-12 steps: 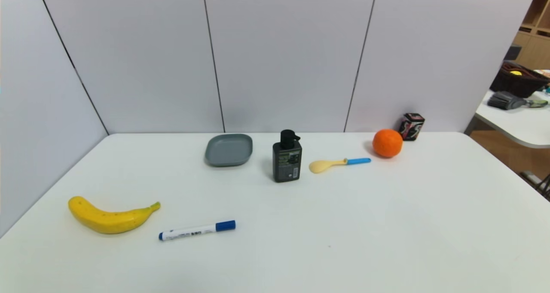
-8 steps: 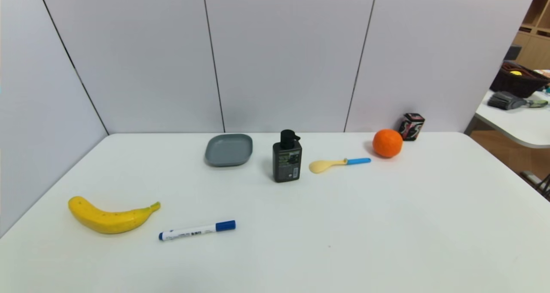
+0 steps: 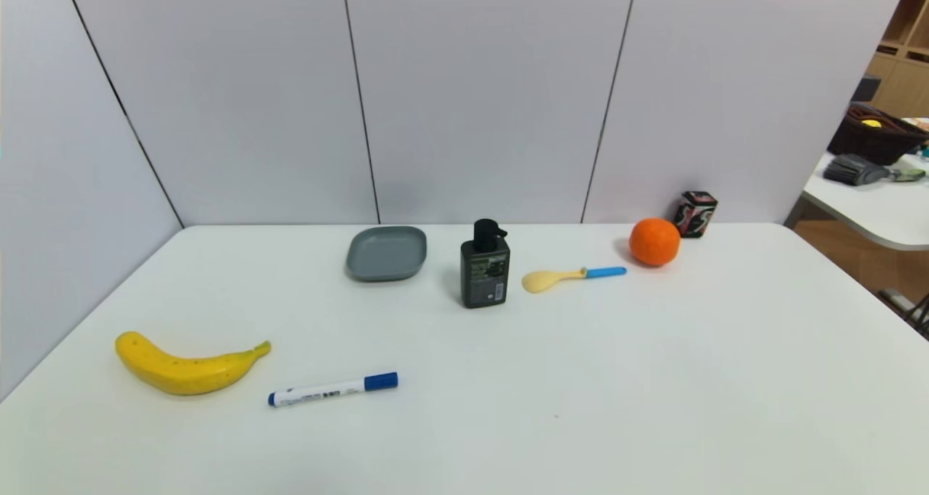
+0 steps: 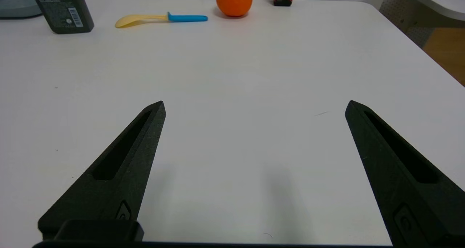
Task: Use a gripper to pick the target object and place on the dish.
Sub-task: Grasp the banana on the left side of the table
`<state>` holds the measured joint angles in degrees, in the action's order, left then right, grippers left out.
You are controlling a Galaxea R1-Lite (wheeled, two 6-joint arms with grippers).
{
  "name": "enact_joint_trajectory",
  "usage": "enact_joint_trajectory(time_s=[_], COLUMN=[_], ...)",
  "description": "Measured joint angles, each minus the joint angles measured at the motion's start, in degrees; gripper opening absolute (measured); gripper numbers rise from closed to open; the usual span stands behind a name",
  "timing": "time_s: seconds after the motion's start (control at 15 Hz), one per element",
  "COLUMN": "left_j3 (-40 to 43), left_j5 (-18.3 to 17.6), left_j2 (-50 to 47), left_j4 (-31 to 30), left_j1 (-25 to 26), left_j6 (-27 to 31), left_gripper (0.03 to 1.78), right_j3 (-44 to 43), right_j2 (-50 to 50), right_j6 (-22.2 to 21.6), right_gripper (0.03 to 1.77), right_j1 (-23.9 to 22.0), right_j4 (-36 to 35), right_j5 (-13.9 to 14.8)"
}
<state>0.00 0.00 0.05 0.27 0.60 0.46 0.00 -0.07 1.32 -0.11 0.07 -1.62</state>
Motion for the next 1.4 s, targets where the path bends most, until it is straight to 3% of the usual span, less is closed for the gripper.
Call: enact_joint_trajectory(time_s=[0.2,0.4,0.6,1.07,1.4], left_j3=[-1.4,-10.4,-22.3,-46.4,-63.0], left_j5=[-0.1,-0.2,-0.2,-0.1,0.0], left_j2=[1.1,7.0,17.8,48.7,67.5], left_j4=[0.9,5.5,12.7,22.4,33.7], left_j1=[0.0,0.0,0.0,0.5,1.3], left_j6=[0.3,2.6,6.7,15.7,21.8], left_gripper=[1.69,1.69,1.69,1.69,1.69], right_j3=[0.0,0.0,0.0,0.0,0.0], right_j2=[0.0,0.0,0.0,0.0,0.0], right_j6=[0.0,0.0,0.0,0.0,0.0], right_gripper=[1.71,1.71,1.71,1.71,1.71], right_j1=[0.0,0.0,0.0,0.0,0.0], right_j4=[0.0,0.0,0.0,0.0,0.0], right_j5=[0.0,0.0,0.0,0.0,0.0])
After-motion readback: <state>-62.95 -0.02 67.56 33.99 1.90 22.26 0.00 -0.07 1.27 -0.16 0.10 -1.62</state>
